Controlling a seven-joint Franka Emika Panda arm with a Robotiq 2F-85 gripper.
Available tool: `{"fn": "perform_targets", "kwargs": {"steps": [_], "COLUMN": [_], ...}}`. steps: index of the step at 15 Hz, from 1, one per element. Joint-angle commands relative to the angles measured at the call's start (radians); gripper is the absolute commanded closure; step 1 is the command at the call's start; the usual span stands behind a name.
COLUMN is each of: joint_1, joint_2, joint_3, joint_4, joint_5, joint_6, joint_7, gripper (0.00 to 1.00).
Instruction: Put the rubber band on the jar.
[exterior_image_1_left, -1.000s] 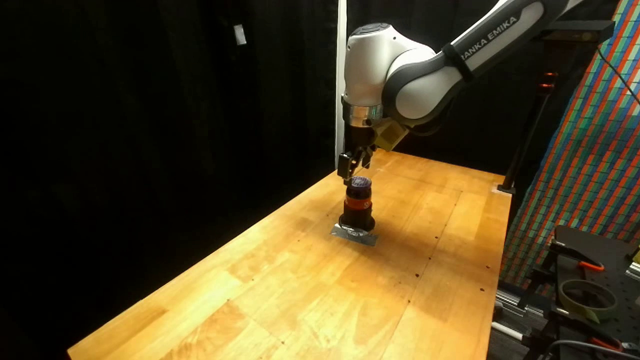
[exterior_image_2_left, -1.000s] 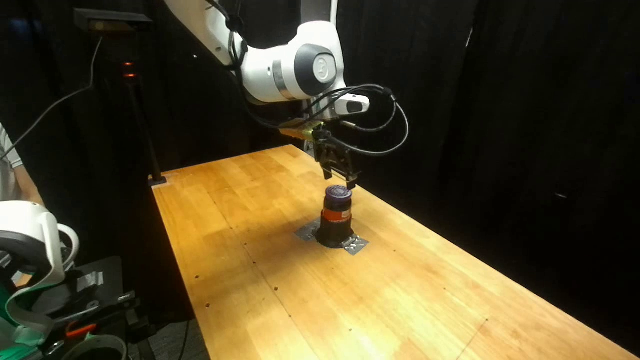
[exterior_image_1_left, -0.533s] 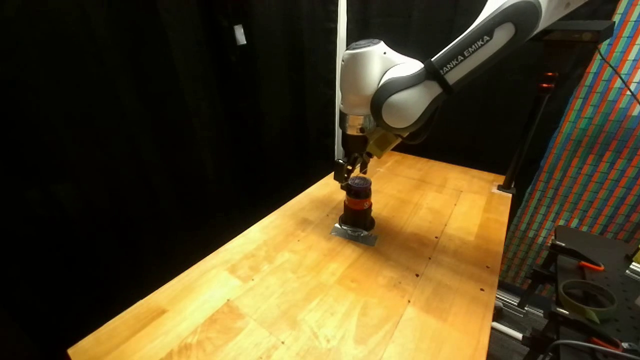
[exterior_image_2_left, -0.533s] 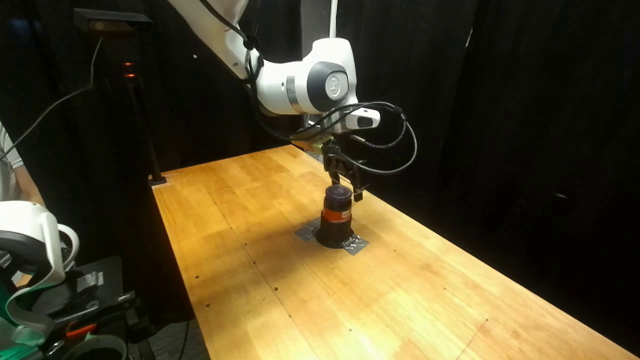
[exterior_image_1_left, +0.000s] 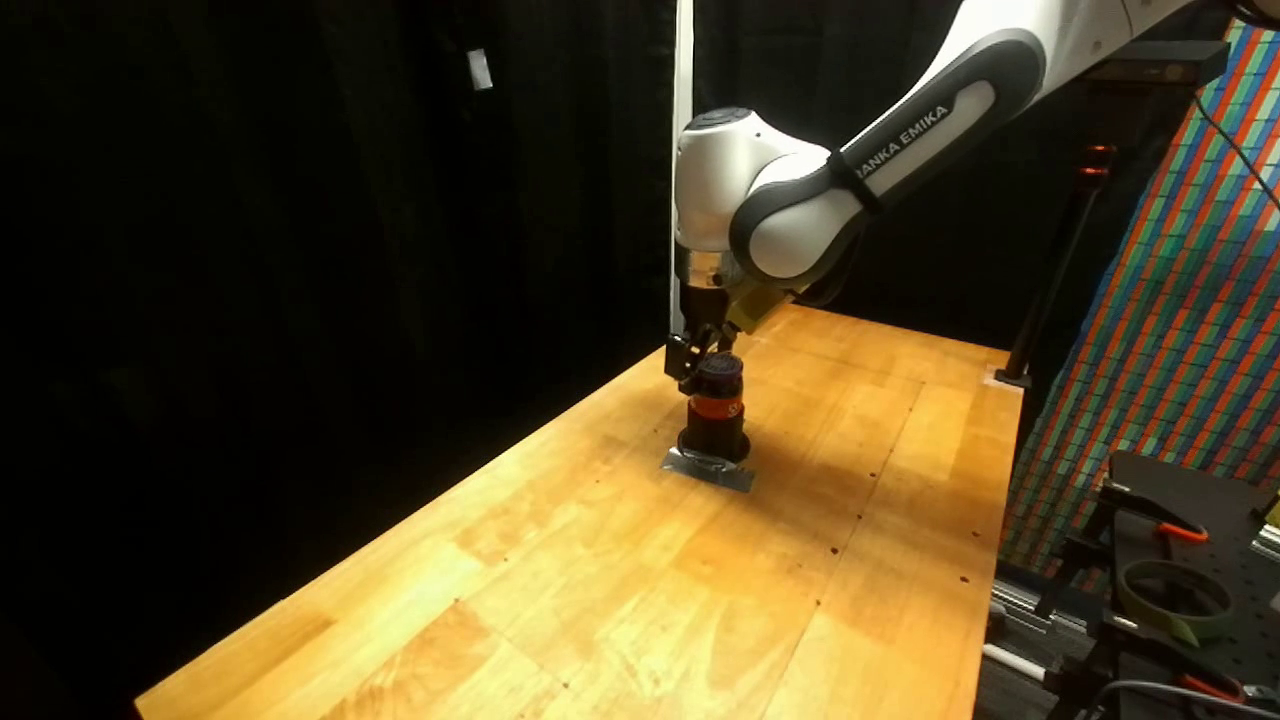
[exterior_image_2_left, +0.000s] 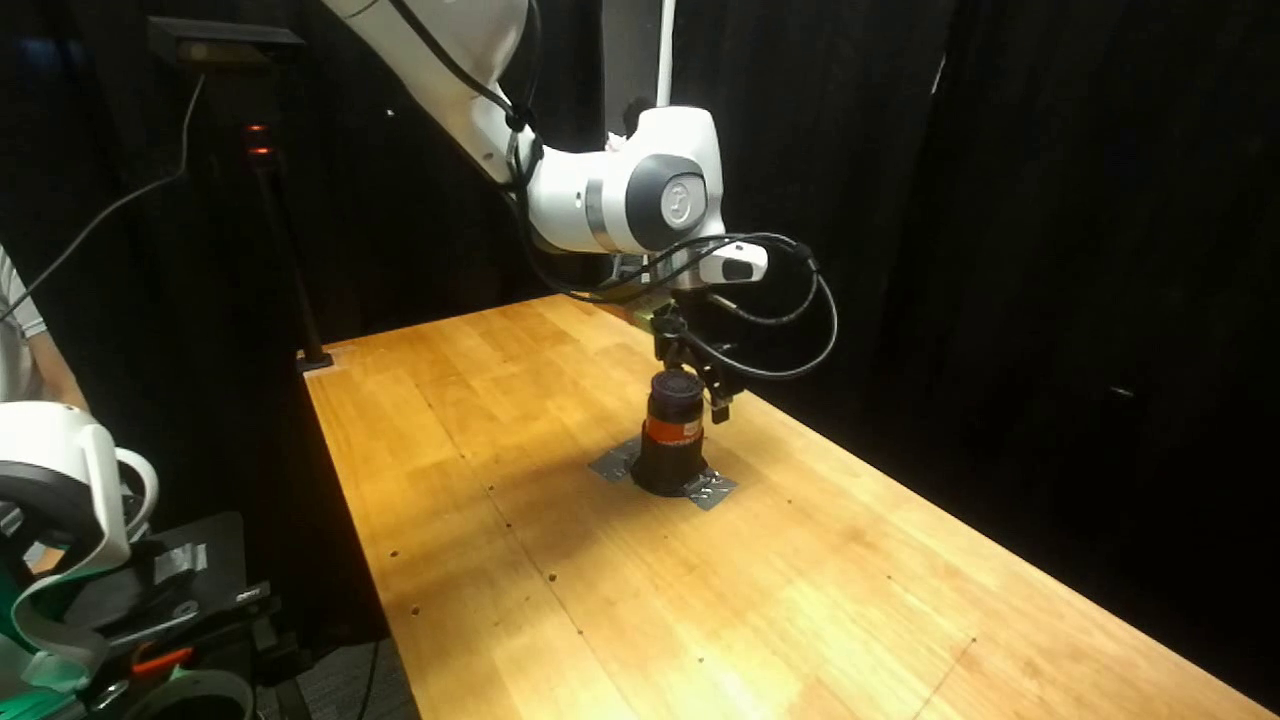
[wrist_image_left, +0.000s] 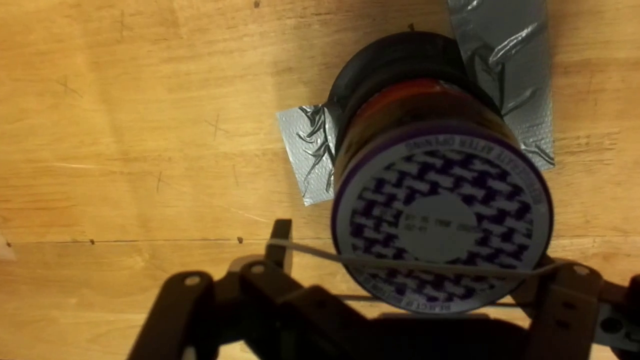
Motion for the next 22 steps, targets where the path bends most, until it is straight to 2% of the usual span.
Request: {"fn": "perform_targets", "kwargs": {"steps": [1, 5, 12, 13, 14, 19, 21, 22], "joint_1": [0.006, -0.013, -0.027, -0.031, -0.033, -0.03, -0.018, -0.01], "joint_2": [-0.003, -0.06, -0.145, -0.157, -0.169, -0.237, -0.272, -0.299], "joint_3": [0.003, 0.03, 0.027, 0.028, 0.028, 0.026, 0.016, 0.009], "joint_4": [0.003, -0.067, -0.192, -0.213, -0.233, -0.343, -0.406, -0.458], "joint_5": [0.056, 0.115, 0.149, 0.157, 0.161, 0.164, 0.142, 0.13], "joint_6": [-0.047, -0.101, -0.091, -0.088, -0.083, -0.016, 0.064, 0.148], "joint_7": [-0.085, -0.199, -0.256, -0.265, -0.27, -0.262, -0.231, -0.206], "gripper": [0.0, 0.0, 0.0, 0.25, 0.26, 0.65, 0.81, 0.84]}}
